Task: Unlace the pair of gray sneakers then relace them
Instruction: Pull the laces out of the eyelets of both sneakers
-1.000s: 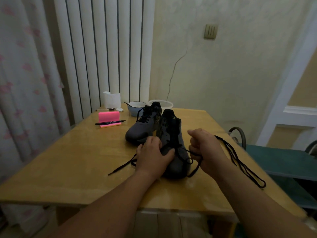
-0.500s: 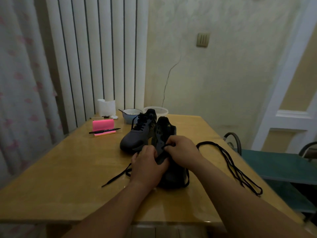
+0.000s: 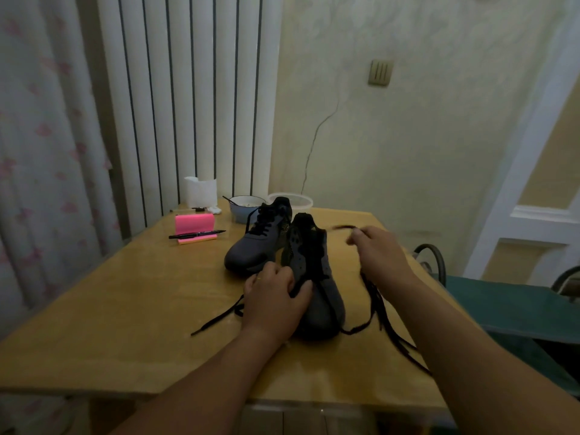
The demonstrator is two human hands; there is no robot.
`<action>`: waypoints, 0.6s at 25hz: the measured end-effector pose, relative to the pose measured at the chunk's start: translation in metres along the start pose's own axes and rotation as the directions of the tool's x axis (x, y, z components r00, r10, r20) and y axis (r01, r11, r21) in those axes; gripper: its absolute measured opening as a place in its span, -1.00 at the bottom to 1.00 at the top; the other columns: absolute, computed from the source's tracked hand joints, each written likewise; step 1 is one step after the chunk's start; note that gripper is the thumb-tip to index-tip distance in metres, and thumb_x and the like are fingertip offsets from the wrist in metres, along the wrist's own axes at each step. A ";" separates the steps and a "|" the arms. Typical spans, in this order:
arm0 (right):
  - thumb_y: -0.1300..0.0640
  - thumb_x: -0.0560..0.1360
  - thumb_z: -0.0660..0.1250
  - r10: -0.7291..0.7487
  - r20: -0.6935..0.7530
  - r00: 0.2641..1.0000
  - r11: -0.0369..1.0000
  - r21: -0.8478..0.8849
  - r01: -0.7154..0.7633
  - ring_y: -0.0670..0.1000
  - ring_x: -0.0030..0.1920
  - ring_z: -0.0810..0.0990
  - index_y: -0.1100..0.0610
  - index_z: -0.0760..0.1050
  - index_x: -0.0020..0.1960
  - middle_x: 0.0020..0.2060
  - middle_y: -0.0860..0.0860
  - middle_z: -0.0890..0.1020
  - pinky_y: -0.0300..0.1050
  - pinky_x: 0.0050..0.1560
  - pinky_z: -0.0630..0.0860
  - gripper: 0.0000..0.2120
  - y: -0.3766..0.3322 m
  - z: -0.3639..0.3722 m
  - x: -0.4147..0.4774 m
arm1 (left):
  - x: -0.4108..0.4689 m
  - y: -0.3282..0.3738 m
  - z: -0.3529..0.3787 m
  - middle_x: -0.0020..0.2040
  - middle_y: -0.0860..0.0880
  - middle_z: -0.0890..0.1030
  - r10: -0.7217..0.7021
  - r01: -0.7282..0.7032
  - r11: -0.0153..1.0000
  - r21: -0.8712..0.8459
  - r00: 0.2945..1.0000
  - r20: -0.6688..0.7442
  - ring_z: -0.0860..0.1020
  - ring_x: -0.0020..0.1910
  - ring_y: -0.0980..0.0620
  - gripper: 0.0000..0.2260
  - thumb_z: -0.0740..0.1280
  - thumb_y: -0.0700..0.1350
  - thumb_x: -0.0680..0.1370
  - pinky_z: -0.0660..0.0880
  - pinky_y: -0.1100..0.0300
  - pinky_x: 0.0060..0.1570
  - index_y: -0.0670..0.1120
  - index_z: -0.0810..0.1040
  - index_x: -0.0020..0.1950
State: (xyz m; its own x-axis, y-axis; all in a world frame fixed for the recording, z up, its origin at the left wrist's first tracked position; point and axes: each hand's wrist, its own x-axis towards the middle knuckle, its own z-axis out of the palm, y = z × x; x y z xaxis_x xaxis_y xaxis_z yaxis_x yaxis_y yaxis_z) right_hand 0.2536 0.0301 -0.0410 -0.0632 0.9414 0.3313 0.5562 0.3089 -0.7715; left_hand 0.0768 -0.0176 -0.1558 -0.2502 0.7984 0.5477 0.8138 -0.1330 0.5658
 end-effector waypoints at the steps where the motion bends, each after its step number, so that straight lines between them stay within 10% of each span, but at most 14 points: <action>1: 0.07 0.69 0.20 0.080 -0.014 0.997 0.996 -0.034 -0.080 0.12 -0.11 0.60 0.18 0.60 0.02 -0.15 0.09 0.62 0.10 -0.10 0.55 -0.74 0.017 -0.003 0.006 | 0.000 -0.002 0.002 -0.16 0.12 0.34 0.019 -0.019 1.000 -0.006 0.999 -0.027 0.37 -0.17 0.13 -0.62 0.27 0.20 0.63 0.39 -0.01 0.19 0.10 0.23 -0.28; 4: 0.08 0.67 0.28 0.272 0.129 0.954 0.962 -0.072 -0.265 0.12 -0.22 0.54 0.23 0.58 -0.06 -0.23 0.11 0.59 0.03 -0.19 0.47 -0.75 0.053 -0.007 0.009 | 0.003 -0.004 -0.001 -0.16 0.05 0.40 -0.106 0.094 0.979 -0.178 0.993 -0.059 0.44 -0.19 0.04 -0.66 0.28 0.11 0.66 0.45 -0.04 0.02 0.03 0.32 -0.25; 8: -0.19 0.59 0.33 0.086 0.139 0.987 0.795 -0.606 0.016 0.13 0.02 0.50 0.12 0.44 0.09 0.00 0.08 0.48 0.02 0.01 0.51 -0.63 0.056 -0.002 -0.001 | 0.009 -0.009 -0.005 0.07 0.05 0.46 -0.235 0.185 0.949 -0.254 0.955 -0.179 0.54 0.06 -0.03 -0.88 0.35 -0.06 0.64 0.55 -0.10 0.10 0.02 0.47 0.14; 11: -0.26 0.58 0.33 0.015 0.279 0.960 0.903 -0.416 0.107 0.09 -0.06 0.58 0.12 0.50 0.07 -0.05 0.05 0.60 -0.02 -0.12 0.48 -0.58 0.034 0.006 -0.021 | 0.013 -0.006 -0.013 0.06 0.11 0.54 -0.085 0.099 0.982 -0.161 0.992 0.092 0.56 0.08 0.04 -0.87 0.35 0.05 0.64 0.51 -0.09 0.18 0.12 0.45 0.13; 15: 0.00 0.61 0.37 0.041 0.493 0.869 0.944 -0.304 0.128 0.05 -0.23 0.48 0.22 0.47 -0.11 -0.23 0.11 0.52 -0.06 -0.24 0.35 -0.71 0.020 0.009 -0.036 | 0.045 0.007 -0.040 -0.11 -0.05 0.63 -0.164 0.226 0.959 -0.171 0.935 0.316 0.61 -0.18 -0.01 -0.97 0.30 -0.06 0.69 0.59 0.02 -0.19 0.05 0.47 0.07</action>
State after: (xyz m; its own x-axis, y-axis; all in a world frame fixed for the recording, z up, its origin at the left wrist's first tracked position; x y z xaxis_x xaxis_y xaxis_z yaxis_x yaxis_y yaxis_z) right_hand 0.2593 0.0033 -0.0738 -0.4405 0.8977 -0.0112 0.7690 0.3708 -0.5207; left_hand 0.0506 -0.0060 -0.1026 -0.2018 0.9533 0.2247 0.6340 -0.0477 0.7719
